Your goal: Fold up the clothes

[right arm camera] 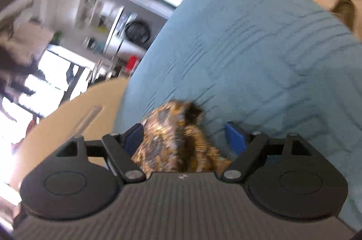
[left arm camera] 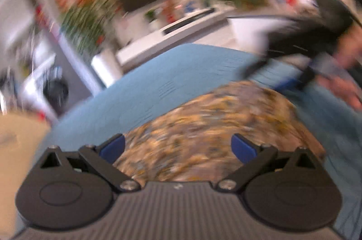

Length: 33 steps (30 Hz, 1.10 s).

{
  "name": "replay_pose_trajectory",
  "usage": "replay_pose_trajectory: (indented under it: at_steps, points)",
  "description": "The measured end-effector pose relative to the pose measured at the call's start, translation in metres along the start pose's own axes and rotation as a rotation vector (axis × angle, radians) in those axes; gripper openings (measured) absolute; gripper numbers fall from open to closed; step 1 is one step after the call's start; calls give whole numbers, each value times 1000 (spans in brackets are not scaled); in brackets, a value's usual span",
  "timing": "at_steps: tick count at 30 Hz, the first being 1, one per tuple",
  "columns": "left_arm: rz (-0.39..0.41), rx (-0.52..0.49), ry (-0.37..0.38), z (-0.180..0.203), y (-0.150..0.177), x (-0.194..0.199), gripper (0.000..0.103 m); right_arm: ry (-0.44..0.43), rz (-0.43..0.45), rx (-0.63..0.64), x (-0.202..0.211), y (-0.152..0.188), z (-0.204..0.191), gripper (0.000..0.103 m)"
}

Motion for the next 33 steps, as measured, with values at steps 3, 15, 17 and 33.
replay_pose_trajectory:
  at_steps: [3,15,17,33]
  points:
    - [48,-175,-16,48,1,12,101,7,-35,51,-6,-1,-5,83]
    - [-3,-381,-27,96,21,-10,101,10,-97,47,12,-2,-5,81]
    - [-6,-460,-5,100,24,-3,101,25,-99,53,16,-3,-5,82]
    - [-46,-565,-138,101,-4,-65,103,70,-68,95,23,-2,0,83]
Point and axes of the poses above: each gripper's, at about its wrist camera, not at the fingertips, and x roughly against the way its jaws point, z to its right, y to its underside, the point moved 10 cm from there along -x, roughly the way its jaws point, and after that the axes turned 7 degrees about -z, right-handed, at the moved point
